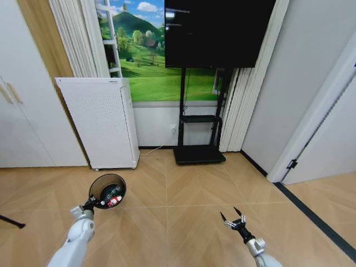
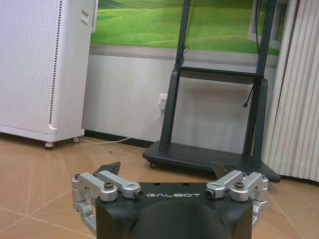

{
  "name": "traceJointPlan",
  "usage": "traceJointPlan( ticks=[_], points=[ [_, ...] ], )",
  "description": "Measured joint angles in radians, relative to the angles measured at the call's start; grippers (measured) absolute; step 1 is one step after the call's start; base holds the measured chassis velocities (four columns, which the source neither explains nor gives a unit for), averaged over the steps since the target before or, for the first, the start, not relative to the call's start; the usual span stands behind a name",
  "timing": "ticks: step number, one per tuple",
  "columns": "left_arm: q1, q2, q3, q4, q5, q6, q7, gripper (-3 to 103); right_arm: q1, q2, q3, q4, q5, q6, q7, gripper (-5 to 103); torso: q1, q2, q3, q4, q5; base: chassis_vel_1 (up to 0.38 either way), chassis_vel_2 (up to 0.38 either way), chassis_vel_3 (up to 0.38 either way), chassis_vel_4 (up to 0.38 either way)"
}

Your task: Pick up the trash bin and place the garbage on the floor into it.

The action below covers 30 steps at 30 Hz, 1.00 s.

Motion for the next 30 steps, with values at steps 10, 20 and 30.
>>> traceJointPlan(
  ticks=[10, 20, 30],
  points=[
    [-0.097, -0.039, 0.010, 0.102, -0.065, 0.048, -0.001, 3, 0.013, -0.015, -0.014, -0.013, 0.002, -0.001, 0.002, 100, 0.000, 0.000, 0.000, 0.0000, 0.0001, 0.000, 0.000, 0.000, 0.000],
    [-0.156, -0.071, 0.001, 0.215, -0.031, 0.053, 0.020, 3, 0.018, -0.014, -0.017, -0.014, 0.003, -0.001, 0.003, 100, 0.000, 0.000, 0.000, 0.0000, -0.0001, 0.000, 0.000, 0.000, 0.000],
    [-0.165, -0.091, -0.007, 0.252, -0.005, 0.074, 0.015, 3, 0.019, -0.020, -0.018, -0.014, 0.004, -0.001, 0.003, 100, 0.000, 0.000, 0.000, 0.0000, 0.0000, 0.000, 0.000, 0.000, 0.000]
  ],
)
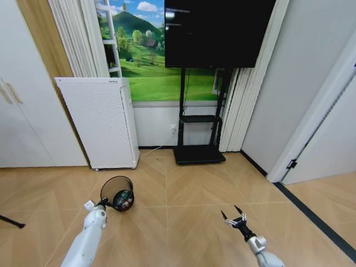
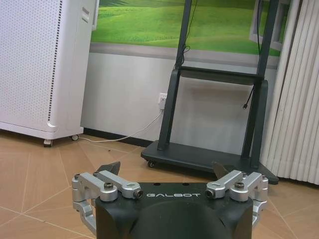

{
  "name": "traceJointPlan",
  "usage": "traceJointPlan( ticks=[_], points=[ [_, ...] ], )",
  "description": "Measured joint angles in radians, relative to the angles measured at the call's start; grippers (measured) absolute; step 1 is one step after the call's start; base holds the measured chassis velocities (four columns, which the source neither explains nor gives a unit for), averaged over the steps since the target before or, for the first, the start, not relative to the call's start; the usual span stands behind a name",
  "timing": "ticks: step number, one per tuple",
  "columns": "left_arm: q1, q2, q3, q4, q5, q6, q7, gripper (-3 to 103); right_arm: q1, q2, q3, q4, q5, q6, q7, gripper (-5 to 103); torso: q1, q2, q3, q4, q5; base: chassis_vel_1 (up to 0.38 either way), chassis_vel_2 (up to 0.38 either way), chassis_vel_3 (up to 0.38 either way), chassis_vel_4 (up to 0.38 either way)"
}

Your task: Pick up the trash bin and place the garbage on the floor into it.

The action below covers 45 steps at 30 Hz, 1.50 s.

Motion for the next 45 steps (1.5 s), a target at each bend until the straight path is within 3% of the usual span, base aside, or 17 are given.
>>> traceJointPlan(
  ticks=[4, 7, 10, 11, 13, 14, 17, 22, 23, 26, 27, 28, 30, 31, 37, 39, 45],
  points=[
    [-0.002, -0.007, -0.002, 0.007, 0.015, 0.002, -0.005, 0, 0.001, -0.002, -0.001, 0.000, 0.001, 0.000, 0.000, 100, 0.000, 0.000, 0.000, 0.0000, -0.0001, 0.000, 0.000, 0.000, 0.000],
    [-0.004, -0.016, -0.003, 0.014, 0.030, 0.002, -0.006, 15, 0.001, -0.001, -0.001, 0.001, 0.002, 0.000, 0.000, 100, 0.000, 0.000, 0.000, -0.0001, 0.0001, 0.000, 0.000, 0.000, 0.000],
    [-0.004, -0.019, -0.004, 0.016, 0.036, 0.001, -0.006, 20, 0.000, -0.001, -0.001, 0.002, 0.003, 0.000, 0.000, 100, 0.000, 0.000, 0.000, 0.0000, -0.0001, 0.000, 0.000, 0.000, 0.000],
    [-0.003, -0.020, -0.004, 0.015, 0.038, 0.001, -0.006, 30, 0.000, -0.001, -0.001, 0.002, 0.003, 0.000, 0.000, 100, 0.000, 0.000, 0.000, -0.0001, 0.0001, 0.000, 0.000, 0.000, 0.000],
    [-0.001, -0.020, -0.004, 0.013, 0.039, 0.001, -0.006, 30, -0.001, -0.001, -0.001, 0.002, 0.003, 0.000, 0.000, 100, 0.000, 0.000, 0.000, 0.0000, 0.0000, 0.000, 0.000, 0.000, 0.000],
    [0.001, -0.019, -0.004, 0.010, 0.039, 0.001, -0.006, 41, -0.001, -0.002, -0.001, 0.002, 0.003, 0.000, 0.000, 100, 0.000, 0.000, 0.000, -0.0001, -0.0002, 0.000, 0.000, 0.000, 0.000],
    [0.005, -0.016, -0.004, 0.004, 0.040, 0.001, -0.010, 46, -0.001, -0.003, -0.001, 0.002, 0.004, 0.000, 0.000, 100, 0.000, 0.000, 0.000, -0.0001, 0.0000, 0.000, 0.000, 0.000, 0.000],
    [0.071, 0.005, -0.009, -0.094, 0.082, -0.018, -0.023, 68, 0.006, -0.002, -0.008, -0.001, 0.006, 0.000, 0.000, 100, 0.000, 0.000, 0.000, -0.0001, -0.0002, 0.000, 0.000, 0.000, 0.000],
    [0.071, 0.005, -0.009, -0.094, 0.082, -0.018, -0.023, 68, 0.006, -0.002, -0.008, -0.001, 0.006, 0.000, 0.000, 100, 0.000, 0.000, 0.000, -0.0001, -0.0002, 0.000, 0.000, 0.000, 0.000],
    [0.113, 0.020, -0.018, -0.142, 0.165, -0.065, -0.016, 80, 0.007, 0.004, -0.011, -0.002, 0.006, 0.000, 0.000, 100, 0.000, 0.000, 0.000, 0.0000, -0.0001, 0.000, 0.000, 0.000, 0.000],
    [0.127, 0.026, -0.031, -0.139, 0.282, -0.155, 0.000, 85, 0.006, 0.008, -0.012, -0.002, 0.006, 0.000, 0.000, 100, 0.000, 0.000, 0.000, 0.0001, -0.0002, 0.000, 0.000, 0.000, 0.000],
    [0.127, 0.026, -0.031, -0.139, 0.282, -0.155, 0.000, 85, 0.006, 0.008, -0.012, -0.002, 0.006, 0.000, 0.000, 100, 0.000, 0.000, 0.000, 0.0001, -0.0002, 0.000, 0.000, 0.000, 0.000],
    [0.148, 0.034, -0.048, -0.138, 0.414, -0.279, 0.009, 95, 0.005, 0.012, -0.012, -0.002, 0.005, 0.000, 0.000, 100, 0.000, 0.000, 0.000, 0.0000, 0.0000, 0.000, 0.000, 0.000, 0.000],
    [0.163, 0.037, -0.053, -0.160, 0.431, -0.300, 0.009, 98, 0.004, 0.012, -0.012, 0.000, 0.005, 0.000, 0.000, 100, 0.000, 0.000, 0.000, 0.0003, -0.0005, 0.000, 0.000, 0.000, 0.000],
    [0.209, 0.052, -0.072, -0.269, 0.480, -0.376, 0.009, 100, 0.000, 0.005, -0.004, 0.023, 0.010, 0.000, 0.012, 100, 0.000, 0.000, 0.000, 0.0000, 0.0002, 0.000, 0.000, 0.000, 0.000],
    [0.240, 0.059, -0.080, -0.374, 0.513, -0.411, 0.012, 100, -0.005, -0.006, 0.009, 0.043, 0.011, 0.000, 0.037, 100, 0.000, 0.000, 0.000, 0.0001, 0.0001, 0.000, 0.000, 0.000, 0.000],
    [0.255, 0.052, -0.095, -0.526, 0.551, -0.439, -0.003, 100, -0.031, -0.022, 0.044, 0.069, 0.014, 0.000, 0.043, 100, 0.000, 0.000, 0.000, -0.0004, 0.0002, 0.000, 0.000, 0.000, 0.000]
  ],
)
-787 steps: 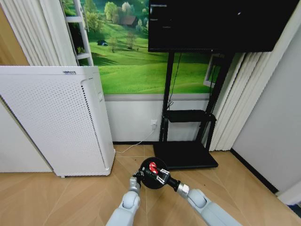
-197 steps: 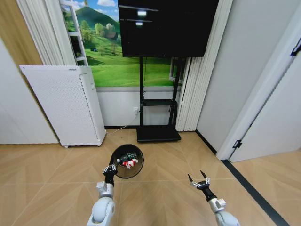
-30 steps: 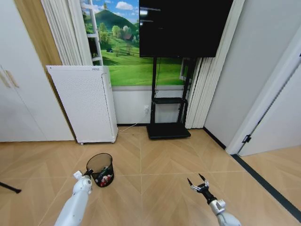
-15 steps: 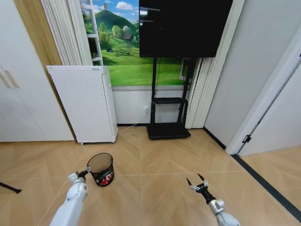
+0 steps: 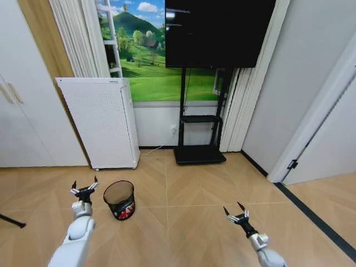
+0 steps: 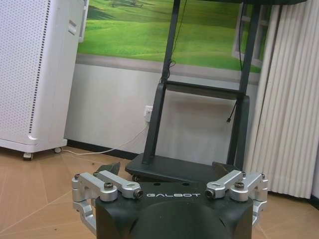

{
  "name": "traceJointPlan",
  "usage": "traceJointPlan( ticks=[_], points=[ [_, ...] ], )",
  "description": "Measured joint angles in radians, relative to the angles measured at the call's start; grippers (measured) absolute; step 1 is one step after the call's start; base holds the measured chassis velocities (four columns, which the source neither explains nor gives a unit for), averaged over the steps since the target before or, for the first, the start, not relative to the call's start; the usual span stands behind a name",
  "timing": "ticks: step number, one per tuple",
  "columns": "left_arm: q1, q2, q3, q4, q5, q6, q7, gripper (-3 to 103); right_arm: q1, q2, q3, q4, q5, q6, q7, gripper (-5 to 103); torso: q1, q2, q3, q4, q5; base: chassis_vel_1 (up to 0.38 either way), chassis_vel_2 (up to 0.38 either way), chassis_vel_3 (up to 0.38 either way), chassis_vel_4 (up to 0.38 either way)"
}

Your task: Pick up the trash bin and place the garbage on the floor into it.

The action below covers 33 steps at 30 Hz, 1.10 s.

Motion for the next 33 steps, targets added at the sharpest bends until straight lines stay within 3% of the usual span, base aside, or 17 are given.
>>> traceJointPlan(
  ticks=[6, 10, 14, 18, 23, 29, 33],
  points=[
    [0.021, -0.004, -0.012, -0.090, 0.049, 0.006, -0.041, 100, -0.015, -0.007, 0.016, 0.013, 0.004, 0.000, 0.000, 100, 0.000, 0.000, 0.000, 0.0003, -0.0002, 0.000, 0.000, 0.000, 0.000],
    [0.063, 0.006, -0.014, -0.276, 0.071, 0.011, -0.058, 100, -0.031, -0.024, 0.041, 0.017, 0.016, 0.000, 0.011, 100, 0.000, 0.000, 0.000, 0.0002, -0.0001, 0.000, 0.000, 0.000, 0.000],
    [0.085, 0.015, -0.013, -0.361, 0.065, 0.026, -0.059, 100, -0.035, -0.034, 0.052, 0.027, 0.038, 0.000, 0.015, 100, 0.000, 0.000, 0.000, 0.0002, 0.0000, 0.000, 0.000, 0.000, 0.000],
    [0.095, 0.016, -0.012, -0.378, 0.057, 0.044, -0.059, 100, -0.044, -0.040, 0.057, 0.045, 0.047, 0.000, 0.019, 100, 0.000, 0.000, 0.000, 0.0003, -0.0003, 0.000, 0.000, 0.000, 0.000],
    [0.108, 0.019, -0.003, -0.362, -0.036, 0.096, -0.022, 100, -0.052, -0.059, 0.063, 0.075, 0.063, 0.000, 0.034, 100, 0.000, 0.000, 0.000, 0.0003, -0.0004, 0.000, 0.000, 0.000, 0.000],
    [0.104, 0.045, 0.008, -0.318, -0.096, 0.095, 0.060, 100, -0.057, -0.076, 0.074, 0.086, 0.075, 0.000, 0.035, 100, 0.005, 0.018, 0.013, 0.0003, -0.0004, 0.000, 0.000, 0.000, 0.000],
    [0.104, 0.051, 0.011, -0.317, -0.110, 0.100, 0.062, 100, -0.065, -0.077, 0.081, 0.092, 0.076, 0.000, 0.035, 100, 0.008, 0.030, 0.021, 0.0003, -0.0003, 0.000, 0.000, 0.000, 0.000]
  ],
)
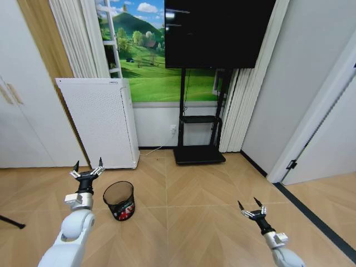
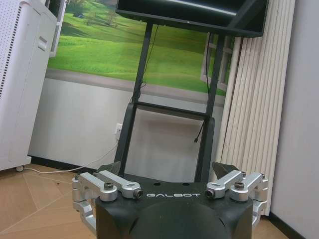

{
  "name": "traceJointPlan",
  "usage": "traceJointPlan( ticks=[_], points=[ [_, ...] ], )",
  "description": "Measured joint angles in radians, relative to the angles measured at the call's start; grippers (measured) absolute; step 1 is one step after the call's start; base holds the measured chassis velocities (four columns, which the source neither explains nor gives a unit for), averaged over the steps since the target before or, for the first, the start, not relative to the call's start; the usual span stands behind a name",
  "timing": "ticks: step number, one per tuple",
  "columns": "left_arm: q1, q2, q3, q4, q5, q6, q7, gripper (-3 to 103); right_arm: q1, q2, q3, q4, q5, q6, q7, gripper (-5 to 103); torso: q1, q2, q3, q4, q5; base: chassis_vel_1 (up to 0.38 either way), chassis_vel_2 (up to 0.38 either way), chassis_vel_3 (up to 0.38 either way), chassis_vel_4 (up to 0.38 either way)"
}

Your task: Pick up the trash bin and place the garbage on the floor into it.

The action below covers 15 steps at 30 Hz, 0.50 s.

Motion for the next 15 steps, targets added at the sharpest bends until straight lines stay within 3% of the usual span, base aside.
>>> traceJointPlan(
  ticks=[15],
  points=[
    [0.031, 0.022, 0.005, 0.000, -0.010, 0.021, 0.004, 100, -0.010, 0.007, 0.009, 0.010, -0.016, -0.001, 0.012, 100, 0.020, 0.068, 0.047, 0.0000, 0.0000, 0.000, 0.000, 0.000, 0.000]
  ],
)
